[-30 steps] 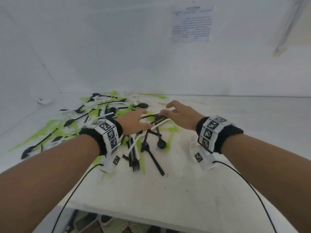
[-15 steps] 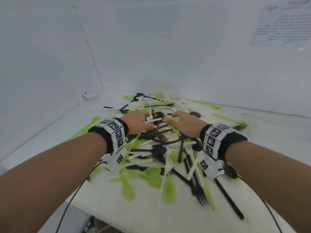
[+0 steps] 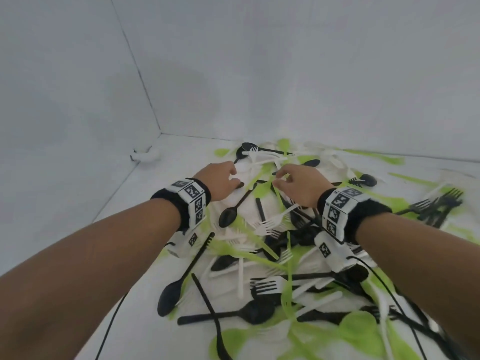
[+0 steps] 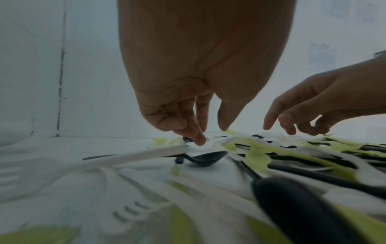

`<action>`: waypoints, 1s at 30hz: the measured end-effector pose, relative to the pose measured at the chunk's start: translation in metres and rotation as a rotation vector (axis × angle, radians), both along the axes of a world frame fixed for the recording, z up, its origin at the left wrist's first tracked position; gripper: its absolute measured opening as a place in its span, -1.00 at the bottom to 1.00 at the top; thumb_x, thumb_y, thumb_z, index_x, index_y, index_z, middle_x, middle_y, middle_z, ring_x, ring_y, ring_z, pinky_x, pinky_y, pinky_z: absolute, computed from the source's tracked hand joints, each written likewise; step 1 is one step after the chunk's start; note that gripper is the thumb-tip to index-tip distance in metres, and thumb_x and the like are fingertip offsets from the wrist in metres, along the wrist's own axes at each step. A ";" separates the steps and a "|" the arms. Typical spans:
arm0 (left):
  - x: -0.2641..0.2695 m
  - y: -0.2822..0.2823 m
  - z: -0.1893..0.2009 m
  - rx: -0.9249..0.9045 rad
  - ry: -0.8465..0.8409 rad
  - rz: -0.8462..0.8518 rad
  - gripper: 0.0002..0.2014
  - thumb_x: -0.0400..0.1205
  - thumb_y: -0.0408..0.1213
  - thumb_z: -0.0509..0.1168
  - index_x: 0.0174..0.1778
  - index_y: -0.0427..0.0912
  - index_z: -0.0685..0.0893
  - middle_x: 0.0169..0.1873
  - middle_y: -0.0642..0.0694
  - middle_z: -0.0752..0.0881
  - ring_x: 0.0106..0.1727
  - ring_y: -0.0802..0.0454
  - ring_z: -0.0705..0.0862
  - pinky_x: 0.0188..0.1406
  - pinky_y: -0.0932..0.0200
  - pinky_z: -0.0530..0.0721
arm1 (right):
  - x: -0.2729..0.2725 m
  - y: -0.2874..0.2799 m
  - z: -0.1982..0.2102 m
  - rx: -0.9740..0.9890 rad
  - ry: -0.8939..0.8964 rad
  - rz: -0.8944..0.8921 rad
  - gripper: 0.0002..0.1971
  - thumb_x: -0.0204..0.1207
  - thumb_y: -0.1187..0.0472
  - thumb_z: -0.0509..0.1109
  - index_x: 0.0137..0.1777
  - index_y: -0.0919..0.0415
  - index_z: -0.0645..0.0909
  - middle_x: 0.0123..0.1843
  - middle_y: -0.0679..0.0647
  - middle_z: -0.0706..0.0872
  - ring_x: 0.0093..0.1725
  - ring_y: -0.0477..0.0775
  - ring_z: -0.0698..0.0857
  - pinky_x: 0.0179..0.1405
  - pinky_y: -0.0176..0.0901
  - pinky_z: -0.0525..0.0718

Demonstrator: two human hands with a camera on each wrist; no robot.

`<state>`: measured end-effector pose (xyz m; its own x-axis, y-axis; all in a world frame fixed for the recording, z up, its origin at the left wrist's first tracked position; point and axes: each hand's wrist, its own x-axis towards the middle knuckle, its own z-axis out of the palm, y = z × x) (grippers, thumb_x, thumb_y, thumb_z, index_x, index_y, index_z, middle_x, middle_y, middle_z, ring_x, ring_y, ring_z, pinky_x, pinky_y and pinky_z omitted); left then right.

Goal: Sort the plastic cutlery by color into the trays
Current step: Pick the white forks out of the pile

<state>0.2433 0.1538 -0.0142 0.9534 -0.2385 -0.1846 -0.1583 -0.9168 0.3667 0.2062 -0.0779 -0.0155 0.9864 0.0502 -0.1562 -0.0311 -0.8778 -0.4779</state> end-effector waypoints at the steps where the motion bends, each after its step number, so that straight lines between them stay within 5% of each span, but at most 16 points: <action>1: 0.010 0.001 -0.003 0.005 -0.006 -0.007 -0.66 0.76 0.00 0.24 0.35 -0.12 0.59 0.19 -0.16 0.71 0.17 -0.15 0.66 0.23 -0.03 0.63 | 0.006 0.004 -0.001 -0.004 0.000 -0.010 -0.75 0.69 -0.14 0.30 0.24 -0.07 0.63 0.02 -0.07 0.70 0.04 0.05 0.71 0.05 -0.05 0.66; 5: 0.047 -0.006 -0.014 0.077 -0.078 -0.010 -0.63 0.80 -0.03 0.14 0.39 -0.20 0.55 0.24 -0.25 0.68 0.24 -0.25 0.64 0.25 -0.15 0.63 | 0.029 0.011 -0.006 -0.020 -0.015 -0.067 -0.80 0.70 -0.07 0.30 0.19 -0.05 0.66 0.09 -0.06 0.75 0.07 0.04 0.72 0.16 0.02 0.71; 8: 0.069 -0.011 -0.025 0.217 -0.063 -0.005 -0.58 0.78 0.02 0.15 0.47 -0.15 0.51 0.35 -0.28 0.56 0.37 -0.30 0.54 0.26 -0.16 0.60 | 0.045 0.011 -0.006 -0.018 -0.036 -0.101 -0.81 0.72 0.00 0.28 0.18 0.00 0.67 0.02 -0.04 0.77 -0.10 -0.01 0.74 -0.09 -0.05 0.72; 11: 0.086 -0.011 -0.032 0.223 -0.024 -0.042 -0.73 0.73 0.00 0.26 0.19 -0.11 0.56 0.24 -0.25 0.56 0.27 -0.27 0.54 0.22 -0.15 0.61 | 0.064 0.006 -0.008 -0.045 -0.066 -0.130 -0.79 0.71 0.00 0.26 0.21 -0.01 0.67 0.06 -0.03 0.73 -0.11 0.01 0.72 -0.24 -0.14 0.59; 14: 0.097 -0.002 -0.032 0.038 -0.059 -0.058 -0.77 0.76 -0.09 0.25 -0.16 -0.12 0.50 0.00 -0.20 0.67 0.00 -0.17 0.60 0.01 -0.02 0.57 | 0.086 0.003 -0.012 -0.071 -0.067 -0.139 -0.73 0.72 -0.02 0.25 0.32 -0.03 0.64 0.22 0.08 0.66 0.10 0.12 0.66 0.02 -0.04 0.59; 17: 0.099 0.018 -0.032 -0.110 -0.158 -0.008 -0.81 0.77 -0.11 0.22 -0.02 -0.14 0.64 -0.06 -0.16 0.71 -0.02 -0.17 0.65 -0.05 0.01 0.56 | 0.101 0.005 -0.022 -0.157 -0.031 -0.104 -0.62 0.75 0.00 0.17 0.51 -0.02 0.56 0.40 0.18 0.55 0.35 0.30 0.53 0.36 0.14 0.53; 22: 0.093 0.036 -0.024 -0.458 -0.358 0.154 -0.92 0.71 -0.21 0.28 -0.05 -0.12 0.62 -0.07 -0.04 0.67 -0.14 0.01 0.64 -0.16 0.20 0.47 | 0.113 0.018 -0.019 -0.385 -0.031 -0.061 -0.65 0.71 -0.11 0.11 0.30 -0.09 0.65 0.26 0.07 0.60 0.27 0.23 0.54 0.27 0.20 0.45; 27: 0.101 0.036 -0.005 -0.976 -0.170 0.386 -0.90 0.57 -0.25 0.34 -0.18 -0.10 0.52 -0.11 -0.16 0.76 0.04 -0.10 0.82 0.24 -0.15 0.76 | 0.111 0.022 -0.017 -0.330 0.038 -0.068 -0.77 0.60 -0.19 0.27 0.09 -0.15 0.66 0.23 0.05 0.55 0.30 0.21 0.51 0.30 0.20 0.41; 30: 0.105 0.028 0.006 -1.181 -0.079 0.390 -0.90 0.67 -0.36 0.21 -0.12 -0.15 0.41 -0.10 -0.19 0.68 0.00 -0.09 0.87 0.15 -0.04 0.80 | 0.106 0.022 -0.015 -0.287 0.057 -0.044 -0.81 0.52 -0.14 0.37 0.03 -0.12 0.66 0.18 0.03 0.54 0.27 0.20 0.51 0.29 0.17 0.42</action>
<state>0.3486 0.1816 -0.0079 0.9966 0.0820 0.0104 -0.0085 -0.0236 0.9997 0.3126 -0.0564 -0.0306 0.9759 -0.0469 -0.2132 -0.0920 -0.9740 -0.2069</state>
